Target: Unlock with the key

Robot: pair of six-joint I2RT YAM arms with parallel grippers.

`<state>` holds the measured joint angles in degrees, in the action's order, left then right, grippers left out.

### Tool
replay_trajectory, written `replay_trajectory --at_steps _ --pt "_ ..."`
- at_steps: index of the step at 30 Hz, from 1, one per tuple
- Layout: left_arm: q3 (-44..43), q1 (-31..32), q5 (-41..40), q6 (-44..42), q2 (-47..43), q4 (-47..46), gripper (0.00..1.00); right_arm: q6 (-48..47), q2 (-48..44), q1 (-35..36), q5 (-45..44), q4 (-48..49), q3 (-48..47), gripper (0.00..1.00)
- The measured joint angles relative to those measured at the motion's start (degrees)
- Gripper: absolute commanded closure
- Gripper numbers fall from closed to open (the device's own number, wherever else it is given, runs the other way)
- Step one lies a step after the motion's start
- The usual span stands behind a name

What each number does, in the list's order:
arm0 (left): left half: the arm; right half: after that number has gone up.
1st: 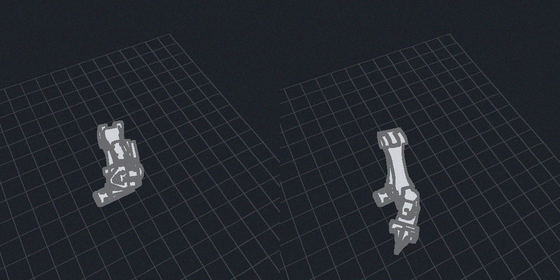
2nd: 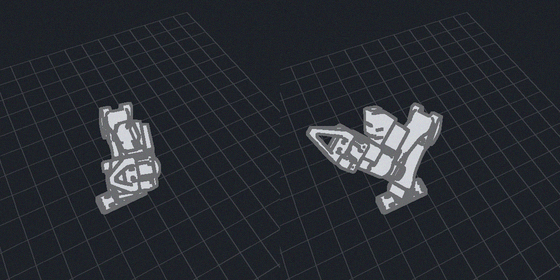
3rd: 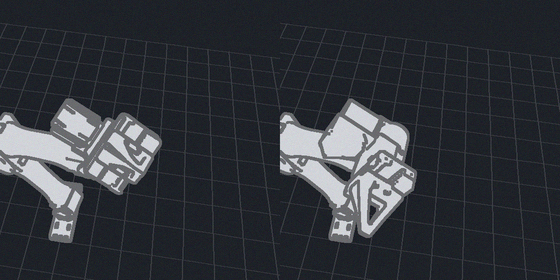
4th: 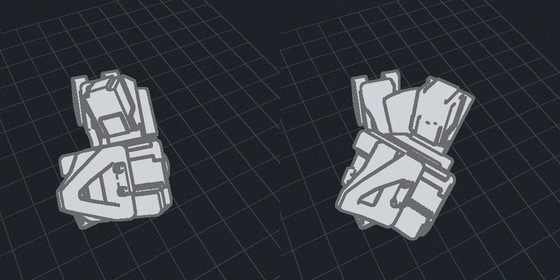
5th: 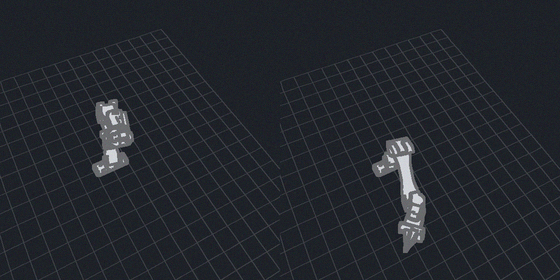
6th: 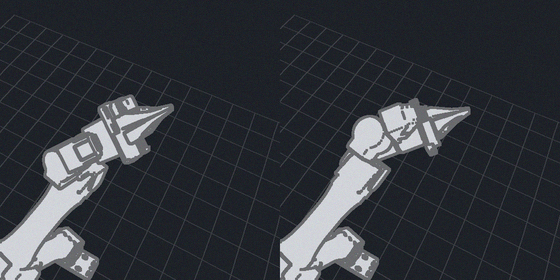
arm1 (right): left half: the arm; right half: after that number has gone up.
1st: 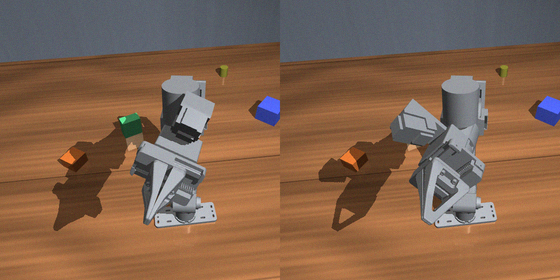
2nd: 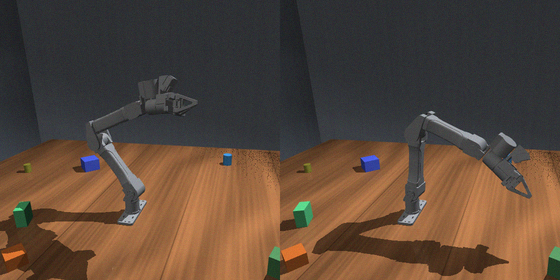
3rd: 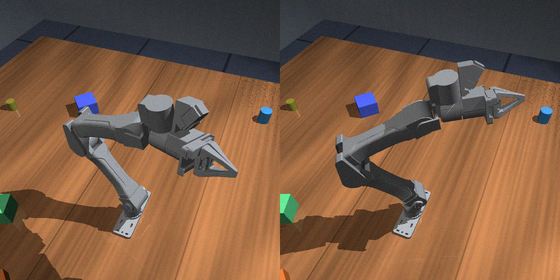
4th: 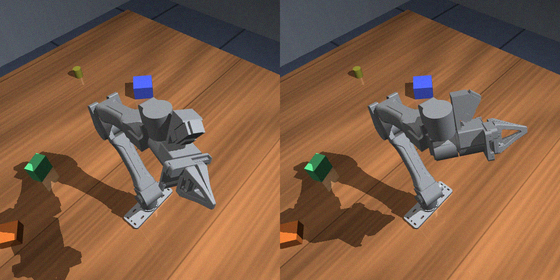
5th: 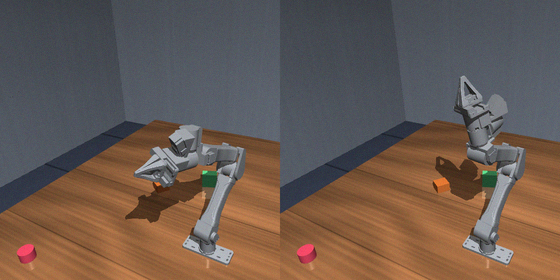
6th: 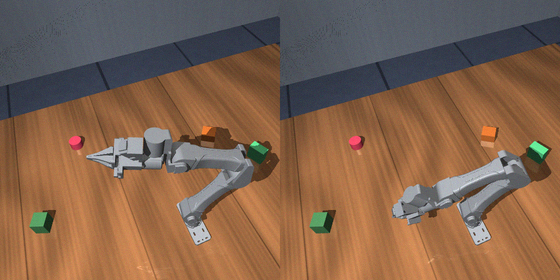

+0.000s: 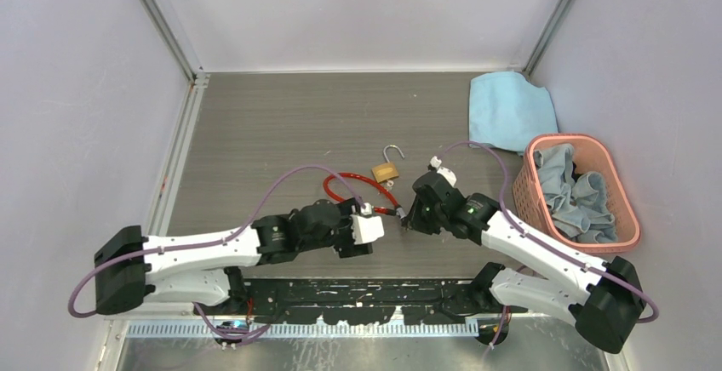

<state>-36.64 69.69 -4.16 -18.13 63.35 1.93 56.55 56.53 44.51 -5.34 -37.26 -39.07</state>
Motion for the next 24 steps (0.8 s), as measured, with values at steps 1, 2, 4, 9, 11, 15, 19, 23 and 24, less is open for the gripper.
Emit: replay_trajectory --at_steps 1,2,4,9,11,15,19,23,24 --pt "-0.72 -0.83 1.33 -0.02 1.49 -0.42 0.3 -0.5 0.0 0.0 -0.02 -0.17 -0.15 0.99" --pt "-1.44 -1.44 2.45 -0.04 2.84 -0.87 0.32 -0.9 0.0 0.0 -0.04 -0.2 -0.22 0.99" --pt "-3.15 -2.36 4.33 -0.28 5.73 -1.86 0.33 -1.49 -0.02 0.0 -0.02 -0.33 -0.26 0.99" --pt "-6.08 -3.63 7.21 -0.74 11.45 -4.61 0.33 -2.51 -0.37 0.0 0.04 -0.72 -0.26 0.99" --pt "-6.25 -4.55 8.57 -0.81 13.09 -5.57 0.34 -2.71 -0.94 0.0 0.04 -0.9 -0.26 0.99" --pt "-6.32 -6.25 11.04 -1.55 15.78 -6.93 0.37 -3.02 -1.9 0.0 0.11 -1.38 -0.26 0.99" --pt "-6.86 -7.63 12.85 -1.95 18.75 -8.94 0.45 -3.5 -2.32 0.0 0.35 -1.79 -0.26 0.99" --pt "-8.39 -8.09 13.6 -2.14 21.62 -9.97 0.53 -3.8 -2.97 0.0 0.5 -1.84 -0.26 0.99" --pt "-8.72 -8.11 13.81 -2.19 22.27 -10.36 0.56 -3.91 -3.1 0.0 0.52 -1.86 -0.26 0.99"
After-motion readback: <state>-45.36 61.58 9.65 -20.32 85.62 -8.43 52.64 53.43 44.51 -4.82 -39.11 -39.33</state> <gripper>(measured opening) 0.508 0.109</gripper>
